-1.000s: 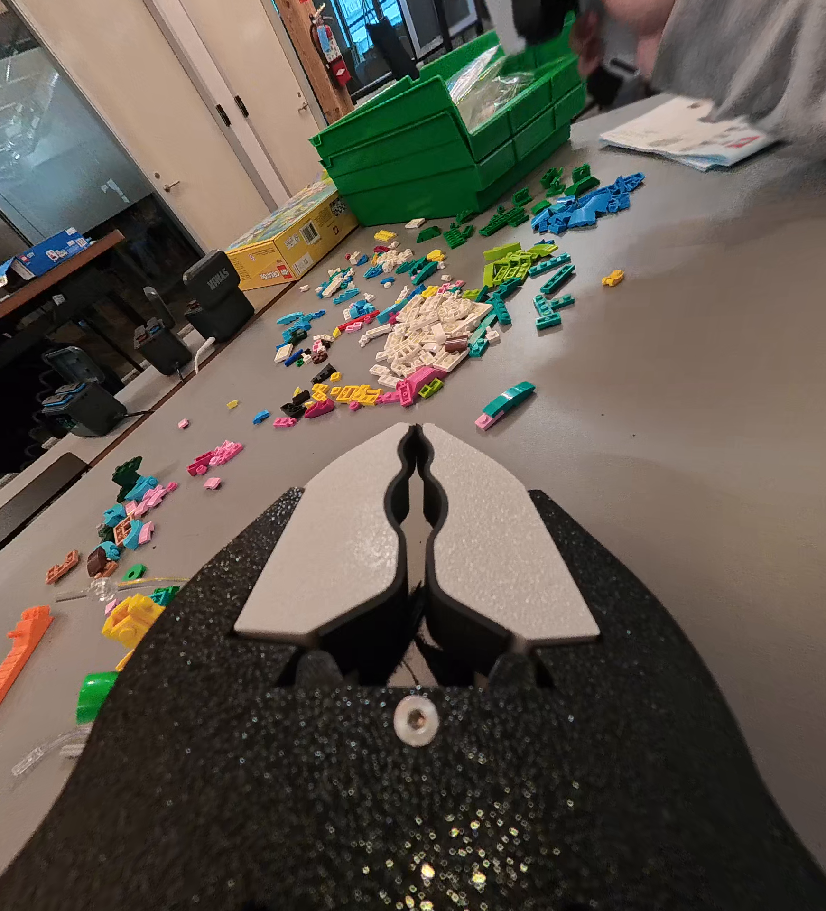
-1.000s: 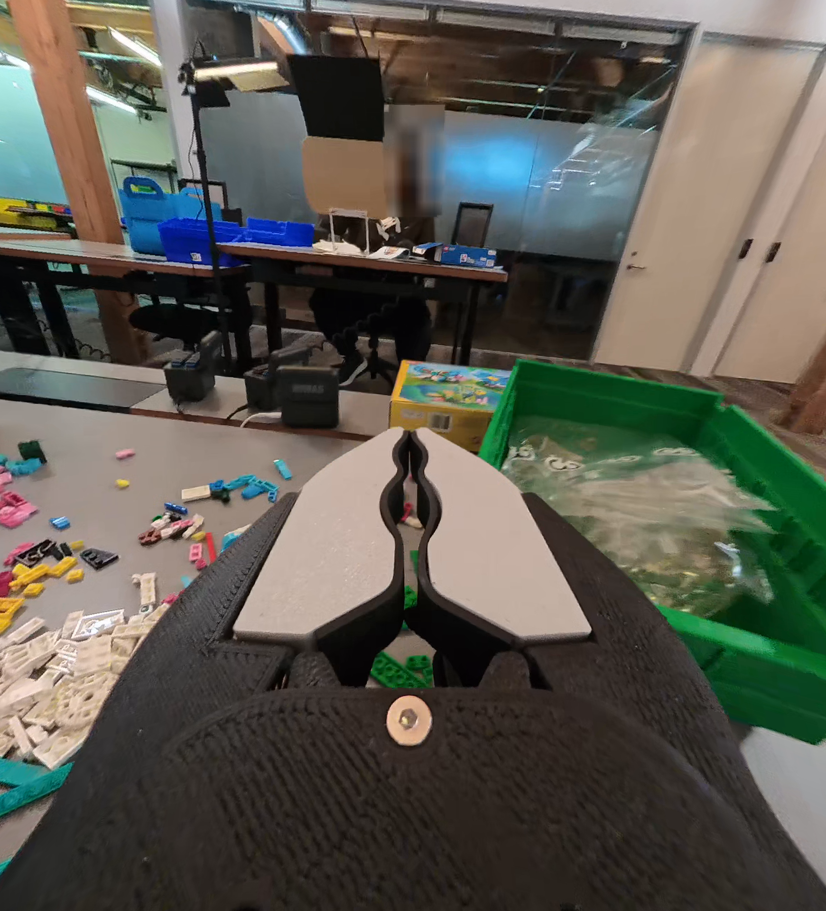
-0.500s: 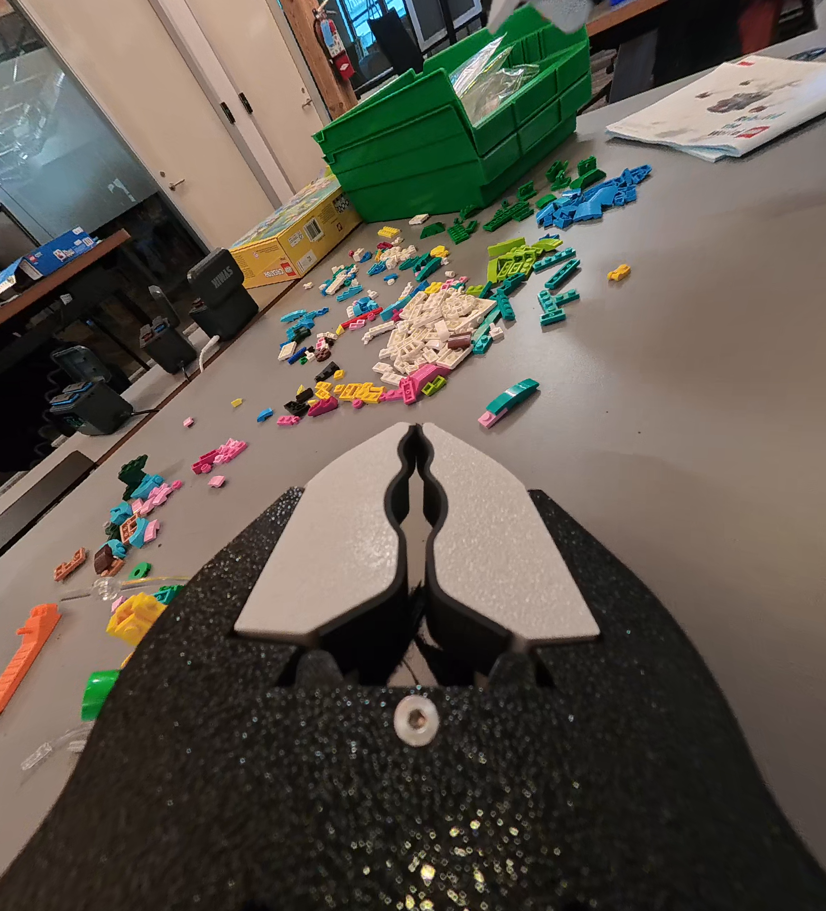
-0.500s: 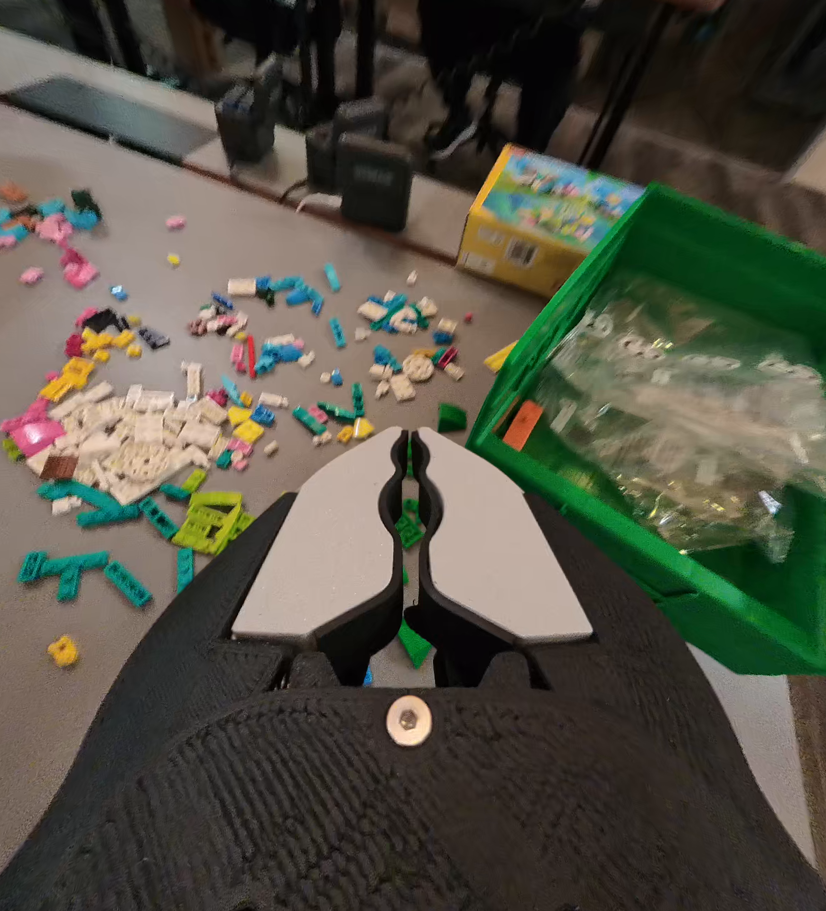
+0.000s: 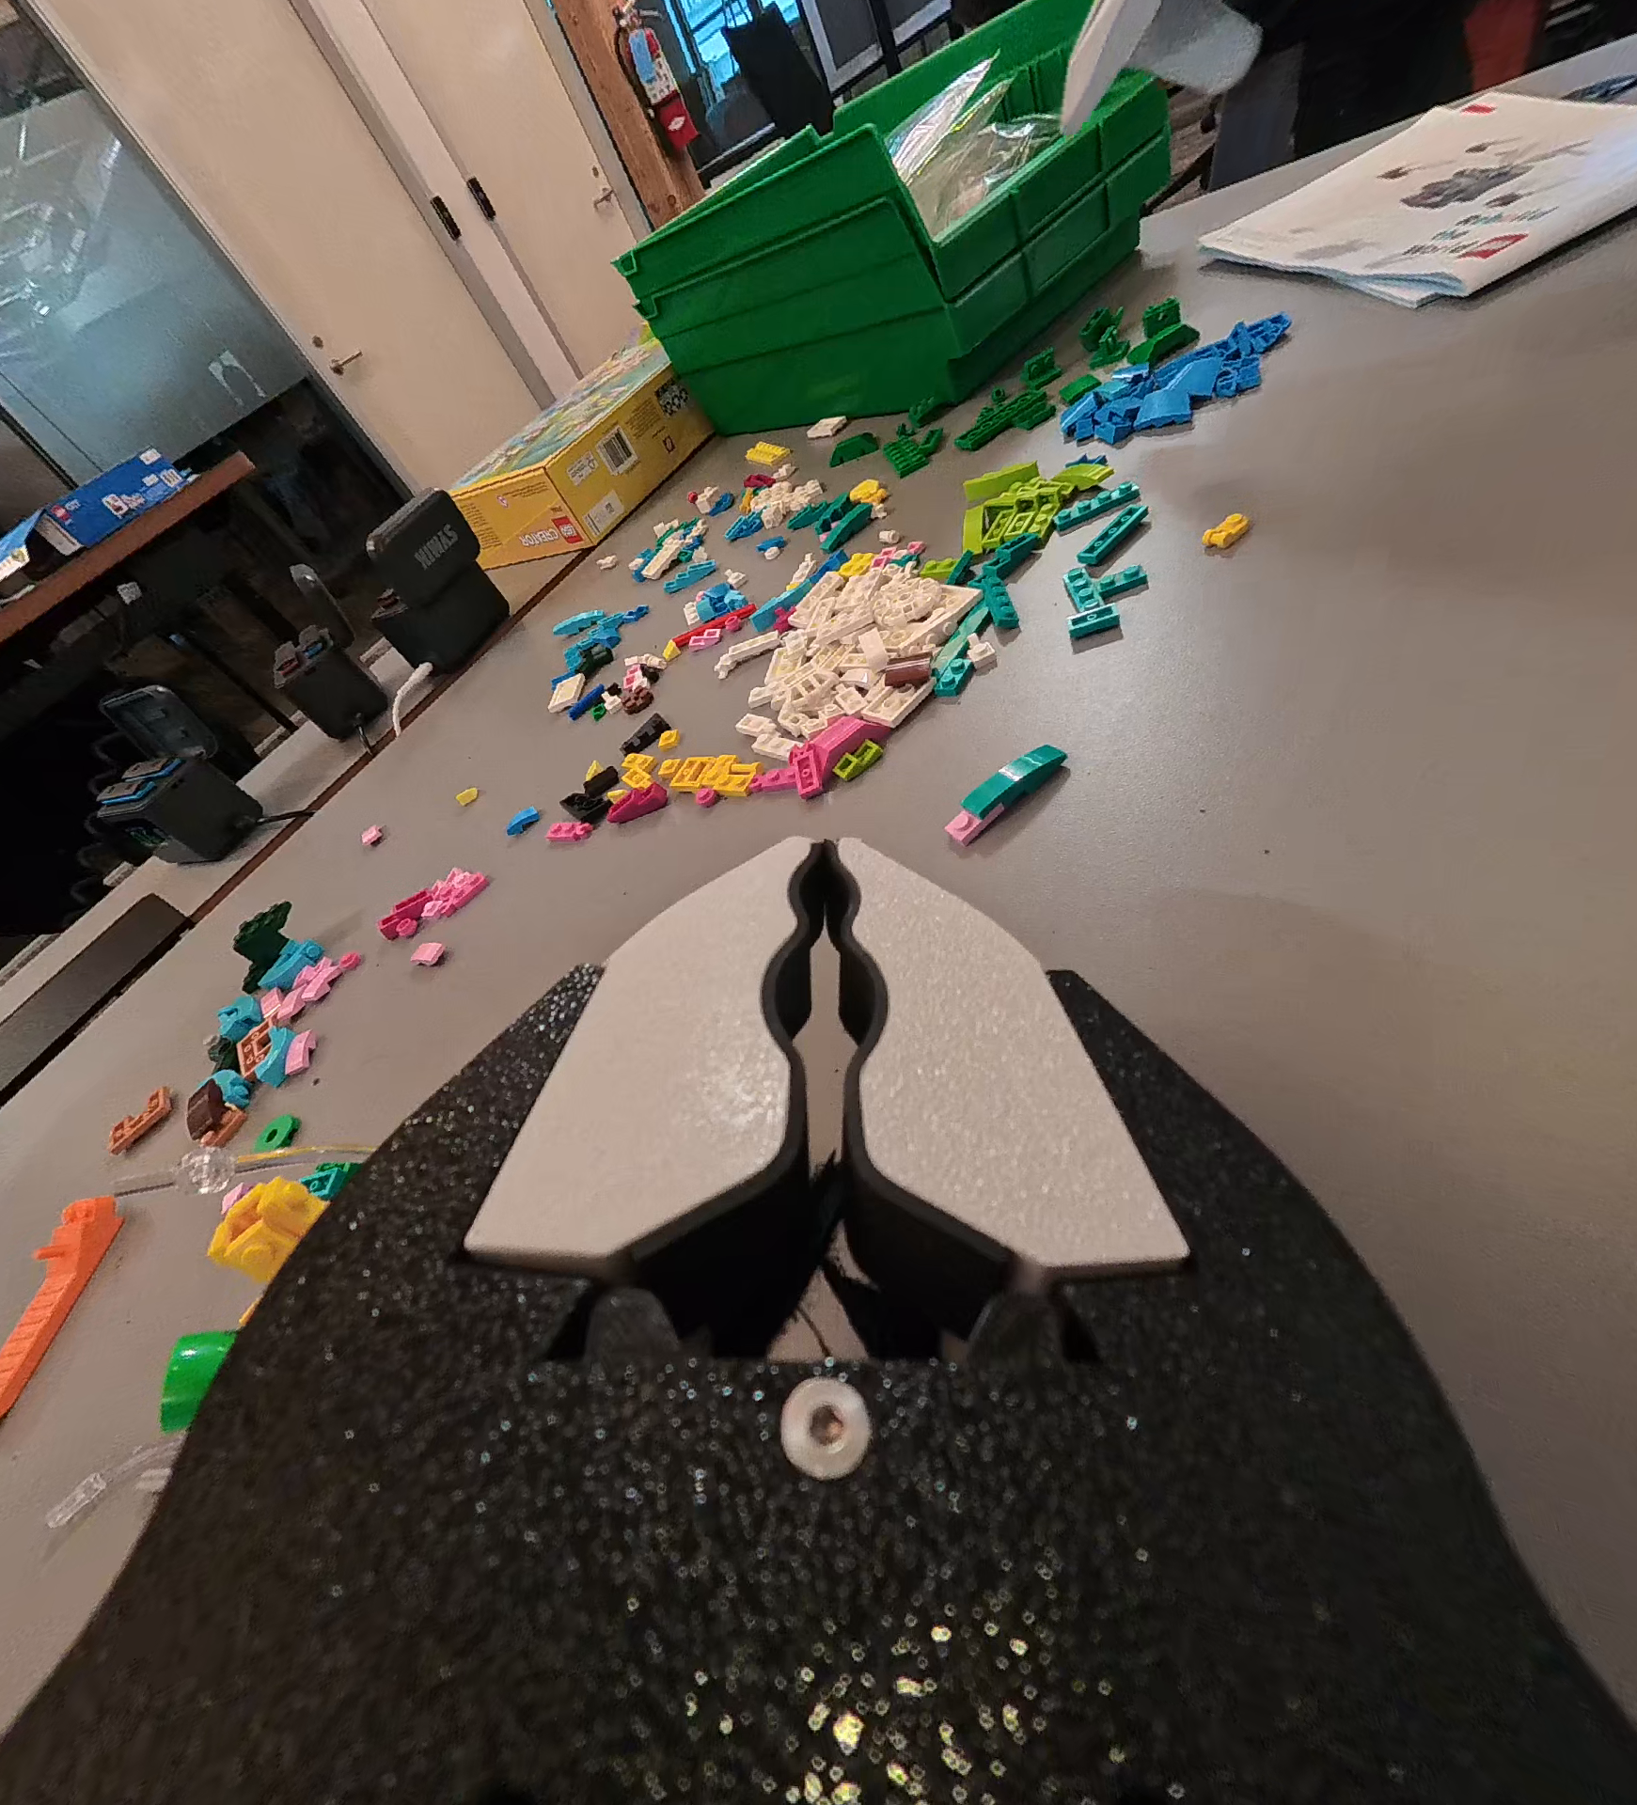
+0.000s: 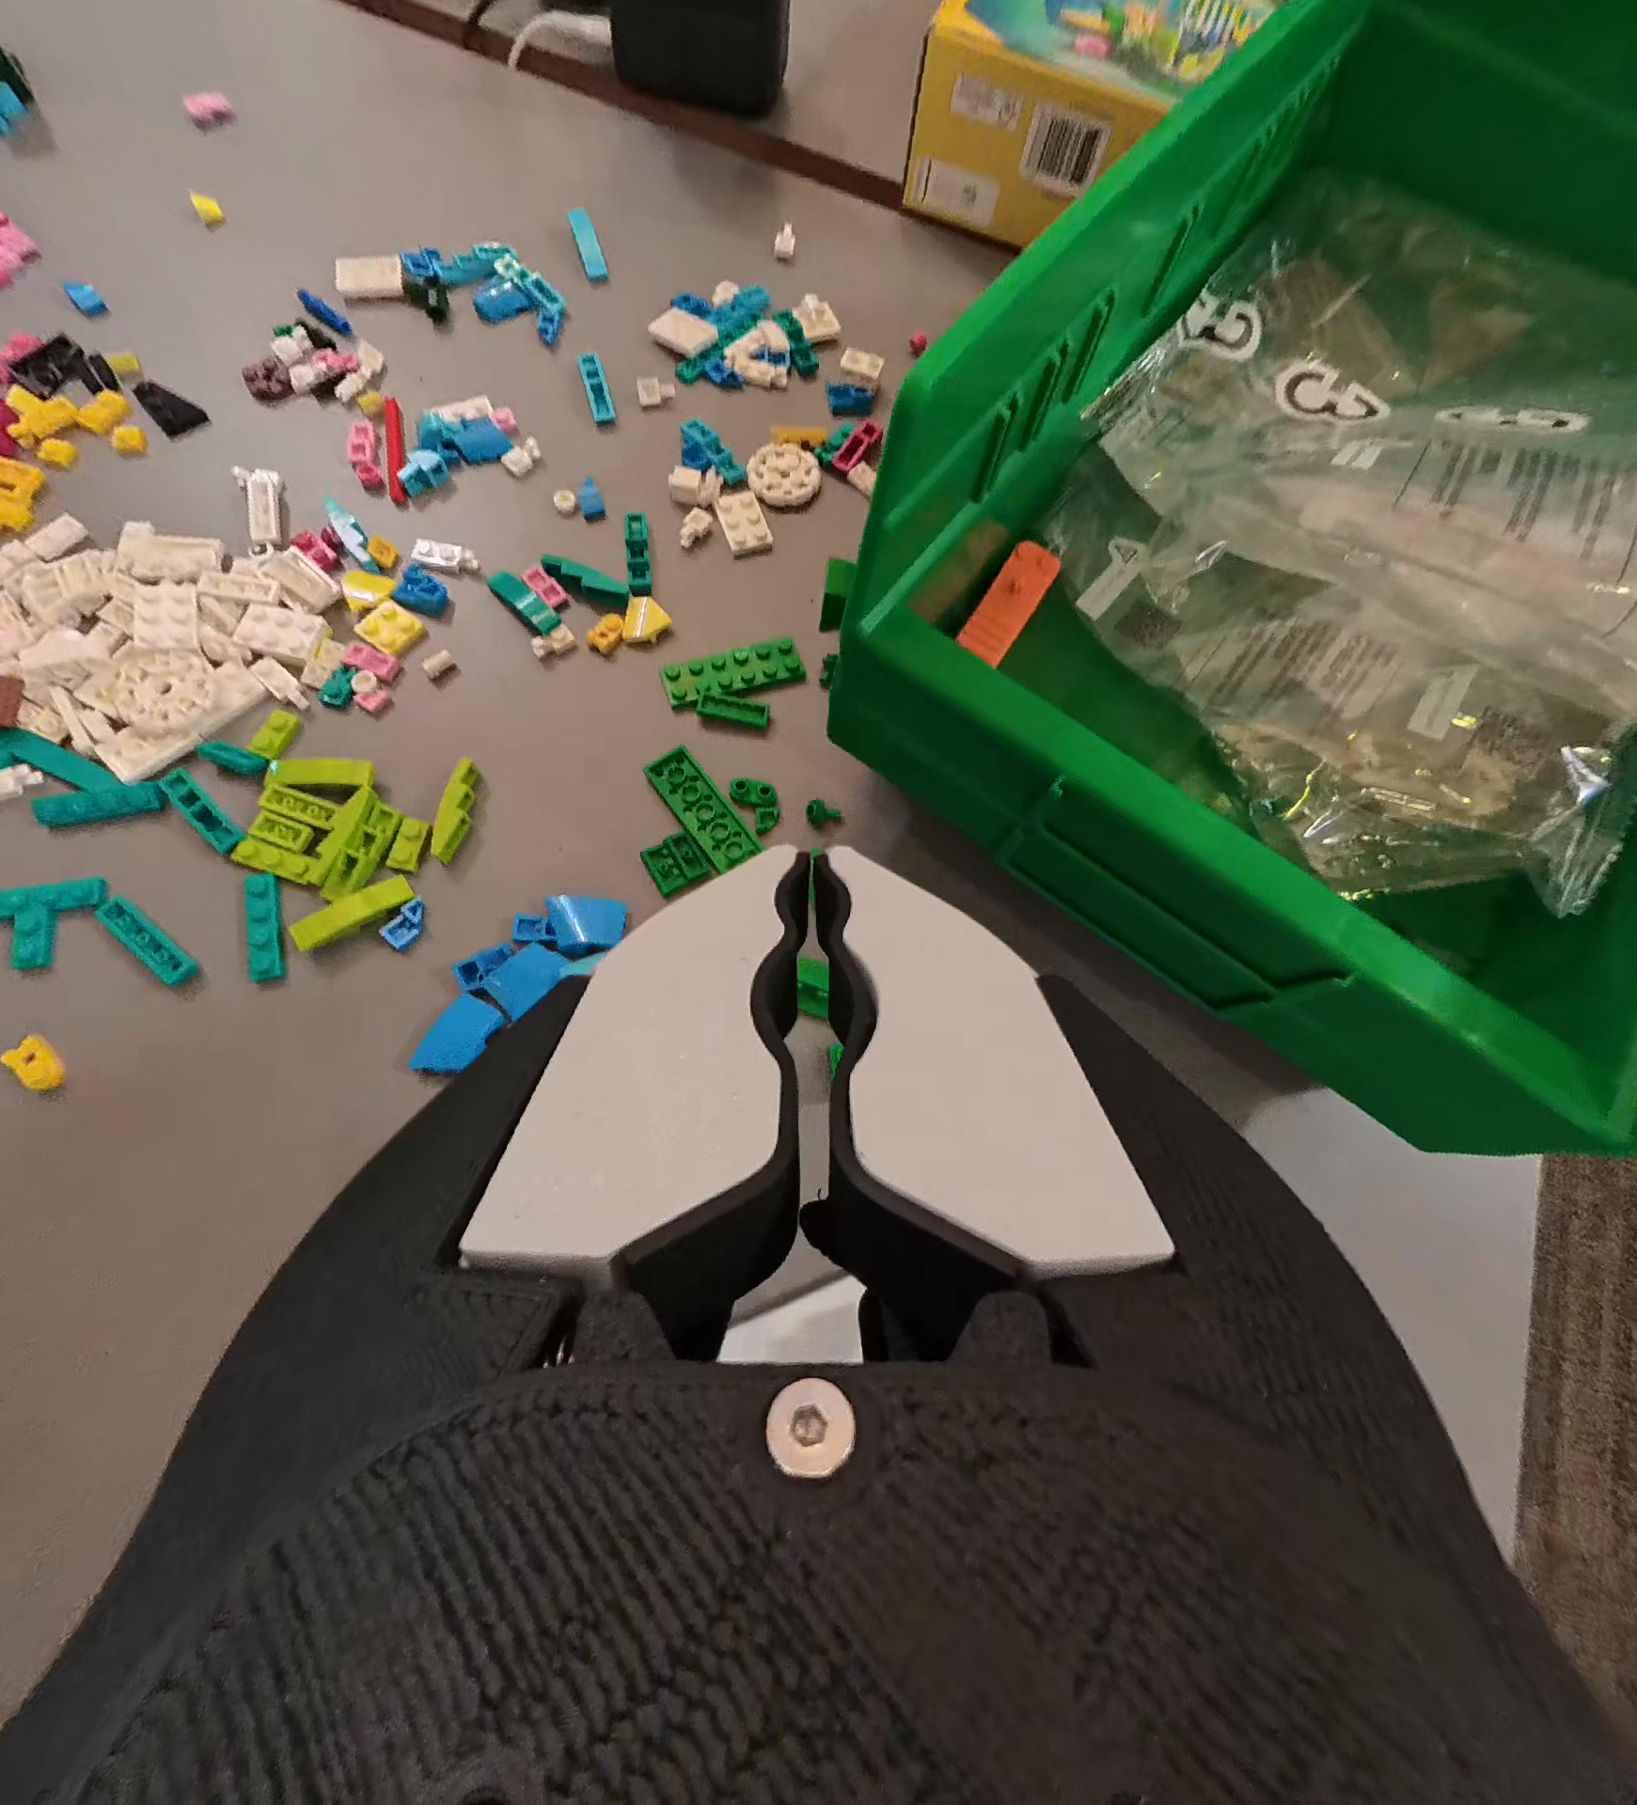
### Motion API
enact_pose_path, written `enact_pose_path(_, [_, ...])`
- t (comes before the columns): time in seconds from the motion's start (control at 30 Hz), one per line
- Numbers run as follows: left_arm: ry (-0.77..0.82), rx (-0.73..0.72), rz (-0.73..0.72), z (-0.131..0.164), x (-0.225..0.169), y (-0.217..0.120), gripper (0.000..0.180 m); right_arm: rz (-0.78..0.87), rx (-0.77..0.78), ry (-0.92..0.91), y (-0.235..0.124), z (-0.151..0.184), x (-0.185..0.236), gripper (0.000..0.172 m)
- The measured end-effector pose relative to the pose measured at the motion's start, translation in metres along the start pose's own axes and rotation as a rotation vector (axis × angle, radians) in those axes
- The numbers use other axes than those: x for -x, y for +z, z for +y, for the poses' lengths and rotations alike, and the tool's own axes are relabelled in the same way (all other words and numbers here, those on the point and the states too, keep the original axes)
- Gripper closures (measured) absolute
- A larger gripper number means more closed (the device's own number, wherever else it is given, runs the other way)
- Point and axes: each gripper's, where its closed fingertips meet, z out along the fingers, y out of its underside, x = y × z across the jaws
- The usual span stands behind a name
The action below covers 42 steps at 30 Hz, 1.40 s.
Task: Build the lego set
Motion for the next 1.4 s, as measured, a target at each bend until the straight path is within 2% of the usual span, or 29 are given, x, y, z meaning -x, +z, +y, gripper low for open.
enact_pose_path(0.27, [0.003, 0.002, 0.001, 0.0, 0.0, 0.0, 0.18, -0.003, 0.084, -0.005, 0.008, 0.017, -0.003, 0.172])
enact_pose_path(0.93, [0.008, 0.006, 0.002, 0.001, 0.0, 0.0, 0.18, -0.002, 0.132, 0.003, 0.012, 0.034, -0.013, 0.172])
enact_pose_path(1.4, [0.007, 0.005, 0.002, 0.001, 0.0, 0.0, 0.18, -0.112, 0.243, -0.045, 0.011, 0.05, 0.009, 0.172])
